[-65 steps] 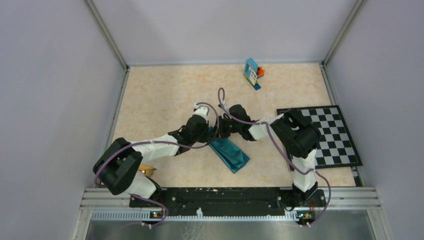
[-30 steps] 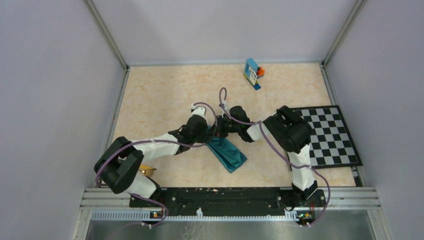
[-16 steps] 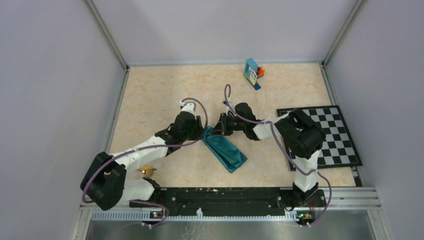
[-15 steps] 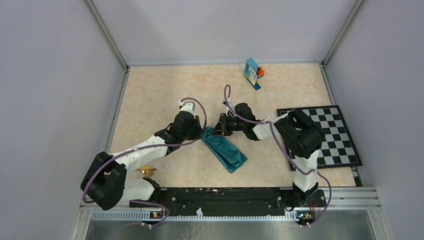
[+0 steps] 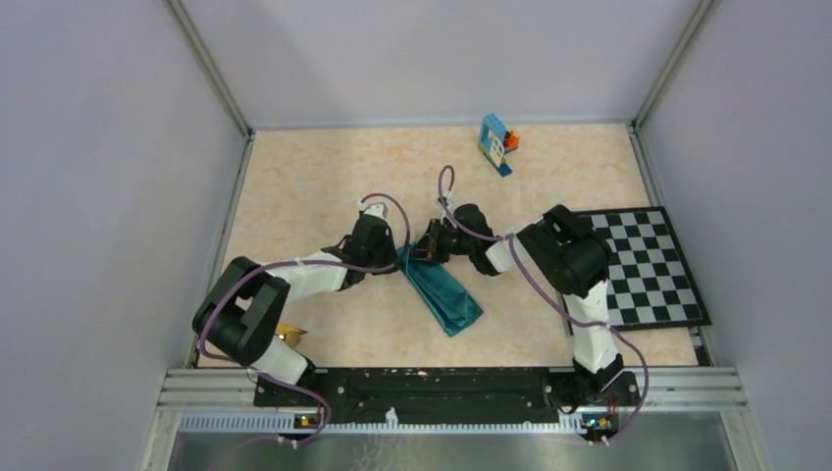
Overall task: Fold the napkin into a case and place the utensils inside
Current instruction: Stuff the top corner of the smaller-rectangle-folded napkin at the center of the board.
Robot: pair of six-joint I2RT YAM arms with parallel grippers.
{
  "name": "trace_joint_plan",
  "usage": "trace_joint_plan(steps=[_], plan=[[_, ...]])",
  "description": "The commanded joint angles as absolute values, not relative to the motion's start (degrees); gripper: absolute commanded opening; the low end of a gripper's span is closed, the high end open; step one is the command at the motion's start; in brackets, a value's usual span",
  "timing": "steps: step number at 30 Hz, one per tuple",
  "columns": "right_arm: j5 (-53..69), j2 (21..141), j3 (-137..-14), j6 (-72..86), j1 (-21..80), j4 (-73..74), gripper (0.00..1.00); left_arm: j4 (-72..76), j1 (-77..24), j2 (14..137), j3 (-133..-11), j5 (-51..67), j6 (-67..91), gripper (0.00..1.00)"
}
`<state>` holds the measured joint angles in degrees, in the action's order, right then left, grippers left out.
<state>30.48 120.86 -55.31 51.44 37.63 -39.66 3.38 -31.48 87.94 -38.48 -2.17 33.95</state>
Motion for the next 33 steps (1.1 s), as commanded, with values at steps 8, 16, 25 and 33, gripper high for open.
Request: trace_joint_plan(steps=[8,16,25,33], plan=[[21.6,116.9,-53.4,55.2,38.1,-41.1,0.11,0.4,-31.6,82.0,-36.3,-1.6,34.1,0.32],[21.5,113.1,-49.7,53.2,38.1,-39.0,0.00,-1.8,-30.9,80.5,-37.7,-0.3,34.1,0.36],[18.1,121.7,-57.4,55.5,39.5,-41.6,0.00,2.7,-31.3,92.2,-39.6,2.3,35.4,0.28],[22.1,117.9,-53.7,53.9,39.5,-41.1,0.00,2.5,-31.3,90.6,-37.7,1.8,35.5,0.28]])
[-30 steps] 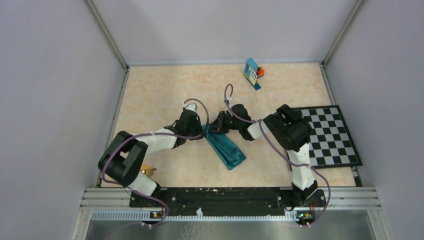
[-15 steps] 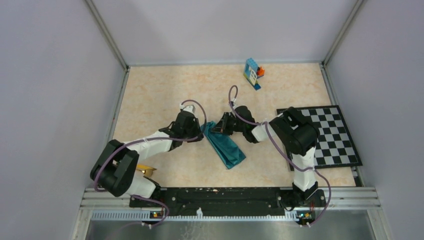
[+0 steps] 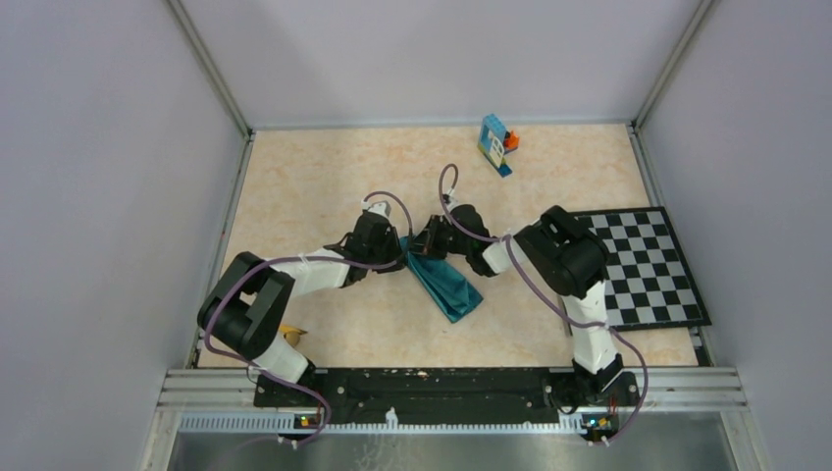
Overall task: Fold the napkin into a case and place the utensils inside
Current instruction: Stuff the top corner of the smaller-rectangle-folded napkin at the center of the board.
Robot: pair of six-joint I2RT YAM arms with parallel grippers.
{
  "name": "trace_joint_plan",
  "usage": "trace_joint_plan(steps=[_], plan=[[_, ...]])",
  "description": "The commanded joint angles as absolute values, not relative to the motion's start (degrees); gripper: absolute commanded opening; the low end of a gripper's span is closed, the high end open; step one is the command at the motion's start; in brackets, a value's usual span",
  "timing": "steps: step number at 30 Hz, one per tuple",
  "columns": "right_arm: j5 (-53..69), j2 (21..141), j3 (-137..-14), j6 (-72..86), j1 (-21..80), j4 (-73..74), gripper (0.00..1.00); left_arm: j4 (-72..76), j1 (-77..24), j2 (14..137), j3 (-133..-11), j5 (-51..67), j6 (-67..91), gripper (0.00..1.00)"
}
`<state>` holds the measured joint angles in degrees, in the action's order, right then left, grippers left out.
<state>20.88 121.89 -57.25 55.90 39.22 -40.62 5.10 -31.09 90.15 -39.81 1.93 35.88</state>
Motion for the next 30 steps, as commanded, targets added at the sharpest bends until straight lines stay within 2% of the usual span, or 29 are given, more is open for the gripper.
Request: trace_joint_plan(steps=[1,7,11,15,19,24,30], plan=[[22.2,116.6,-53.0,52.9,39.4,-40.3,0.02,2.3,-31.3,90.2,-37.6,1.9,35.5,0.28],[23.3,113.1,-50.3,48.6,39.5,-38.1,0.06,2.2,-31.3,89.3,-36.2,1.9,35.3,0.28],[22.3,115.2,-52.0,49.2,42.0,-38.8,0.00,3.6,-31.3,91.2,-36.1,3.1,36.1,0.28],[18.4,118.6,-54.1,50.2,44.5,-39.6,0.00,3.5,-31.4,91.0,-35.7,2.6,36.9,0.27],[17.3,115.4,-52.9,47.8,44.1,-37.4,0.00,0.6,-31.2,86.0,-34.7,0.8,35.5,0.33],[20.4,107.2,-51.8,40.8,42.1,-28.7,0.09,-3.8,-29.9,78.1,-33.2,2.5,34.7,0.42],[24.1,97.9,-47.0,35.8,37.4,-20.9,0.18,-6.3,-29.1,73.8,-37.2,10.0,34.2,0.46]])
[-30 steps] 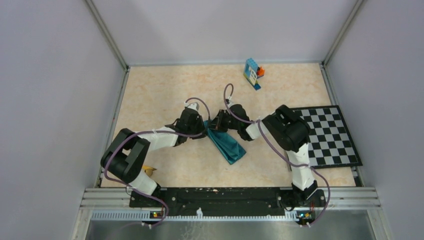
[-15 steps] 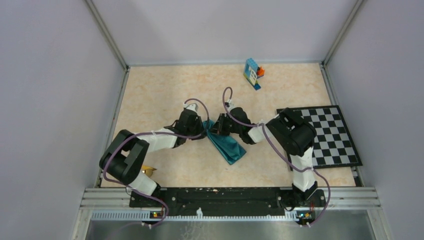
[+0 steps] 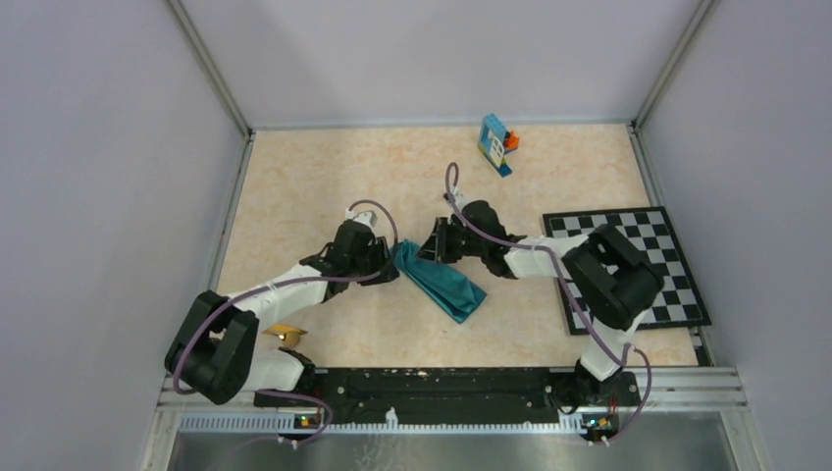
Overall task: Fold the napkin into a case and place the utensils inside
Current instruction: Stuff the top corner of the smaller-rectangle-folded napkin at the center of the board, then pick up the smaller rectangle-folded napkin from the center of the board.
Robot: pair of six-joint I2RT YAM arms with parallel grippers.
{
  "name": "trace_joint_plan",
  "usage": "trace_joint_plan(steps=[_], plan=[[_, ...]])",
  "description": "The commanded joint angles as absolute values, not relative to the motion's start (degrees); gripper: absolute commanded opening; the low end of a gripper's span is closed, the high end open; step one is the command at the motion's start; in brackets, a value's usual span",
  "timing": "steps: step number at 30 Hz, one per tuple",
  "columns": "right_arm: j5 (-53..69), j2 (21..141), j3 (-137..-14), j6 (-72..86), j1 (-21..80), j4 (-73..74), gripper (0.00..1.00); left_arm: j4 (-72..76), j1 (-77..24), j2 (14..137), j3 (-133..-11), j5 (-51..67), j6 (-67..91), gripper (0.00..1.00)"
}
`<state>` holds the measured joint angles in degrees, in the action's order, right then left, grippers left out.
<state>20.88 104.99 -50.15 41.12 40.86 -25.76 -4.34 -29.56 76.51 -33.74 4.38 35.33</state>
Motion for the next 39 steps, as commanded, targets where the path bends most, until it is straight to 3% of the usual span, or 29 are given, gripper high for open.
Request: trace_joint_plan(steps=[1,8,14,19,23,25,31,39], plan=[[24.6,96.9,-46.0,35.5,36.3,-20.1,0.19,-6.2,-29.1,74.0,-38.2,11.5,34.2,0.45],[25.6,90.7,-39.5,32.5,34.4,-17.0,0.00,-0.5,-29.8,83.1,-44.9,20.9,35.7,0.30],[22.7,89.4,-36.1,30.5,35.9,-15.5,0.00,4.5,-30.6,91.1,-46.5,21.7,35.9,0.24],[17.2,87.8,-35.6,27.7,40.6,-11.8,0.00,2.9,-30.8,93.2,-44.4,15.4,33.2,0.21],[15.1,84.0,-36.8,24.8,41.6,-6.9,0.08,0.4,-30.7,92.6,-43.9,14.3,29.4,0.21],[14.4,81.9,-38.2,22.2,42.5,-3.8,0.14,0.3,-30.7,90.4,-43.6,16.5,28.6,0.25],[5.7,76.2,-42.0,9.5,49.0,5.3,0.40,-3.9,-30.3,81.7,-44.0,25.8,30.5,0.50],[-5.4,77.4,-43.5,4.3,54.8,6.8,0.51,-3.7,-30.0,74.6,-35.2,26.5,41.5,0.64]])
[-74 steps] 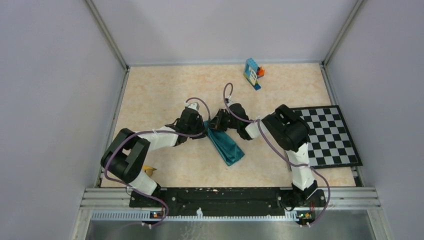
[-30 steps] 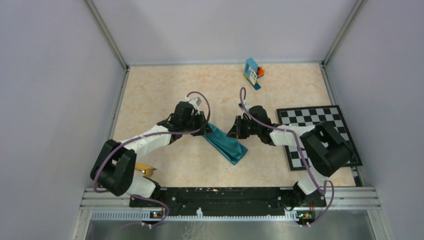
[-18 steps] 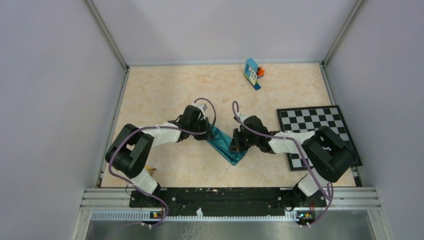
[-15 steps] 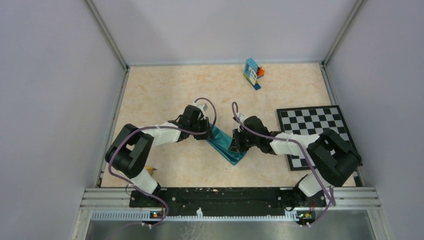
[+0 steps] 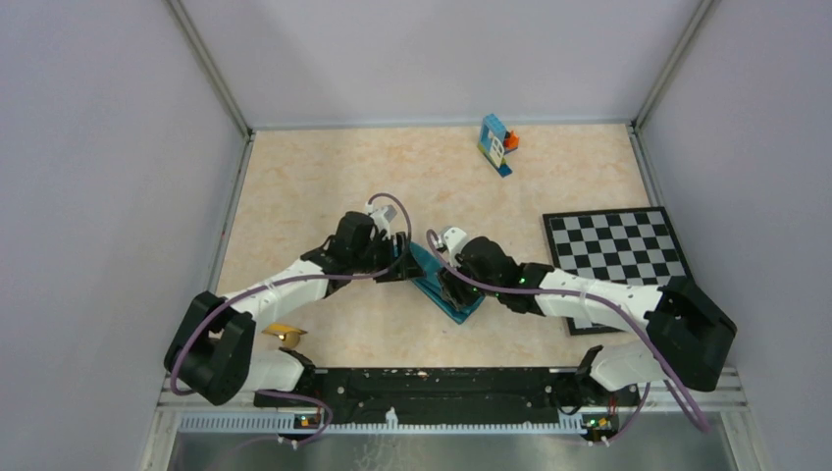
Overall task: Fold the napkin into a case and place the utensils inside
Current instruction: Pick up the smaller rectangle-folded napkin from the center of the board.
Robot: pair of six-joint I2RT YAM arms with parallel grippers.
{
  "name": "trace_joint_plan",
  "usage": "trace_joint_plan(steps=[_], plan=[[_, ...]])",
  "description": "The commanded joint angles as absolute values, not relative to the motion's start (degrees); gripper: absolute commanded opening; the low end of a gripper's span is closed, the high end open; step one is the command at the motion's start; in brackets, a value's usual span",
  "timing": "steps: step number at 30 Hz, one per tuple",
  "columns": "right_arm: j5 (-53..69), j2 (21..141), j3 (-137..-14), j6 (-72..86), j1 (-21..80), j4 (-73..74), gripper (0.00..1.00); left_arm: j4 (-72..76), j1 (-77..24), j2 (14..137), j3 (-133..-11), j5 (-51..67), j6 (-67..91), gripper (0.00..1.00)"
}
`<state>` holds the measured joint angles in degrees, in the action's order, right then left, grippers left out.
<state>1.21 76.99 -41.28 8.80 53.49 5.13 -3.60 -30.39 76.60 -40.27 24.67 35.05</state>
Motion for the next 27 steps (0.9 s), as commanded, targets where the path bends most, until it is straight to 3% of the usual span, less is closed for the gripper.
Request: trace_joint_plan(steps=[1,8,20,27], plan=[[-6.3,77.9,-43.3,3.9,55.2,6.4,0.51,-3.5,-30.0,74.1,-34.2,26.0,42.8,0.65],[-9.3,81.2,-41.0,1.5,58.3,1.1,0.52,4.2,-30.1,73.7,-27.5,24.7,51.3,0.70],[-14.9,88.2,-43.0,1.1,60.8,0.4,0.42,7.6,-30.1,84.2,-30.6,23.3,49.5,0.48],[-16.2,88.3,-42.0,1.5,61.6,-2.2,0.39,6.9,-30.1,87.2,-32.2,20.8,47.9,0.46]])
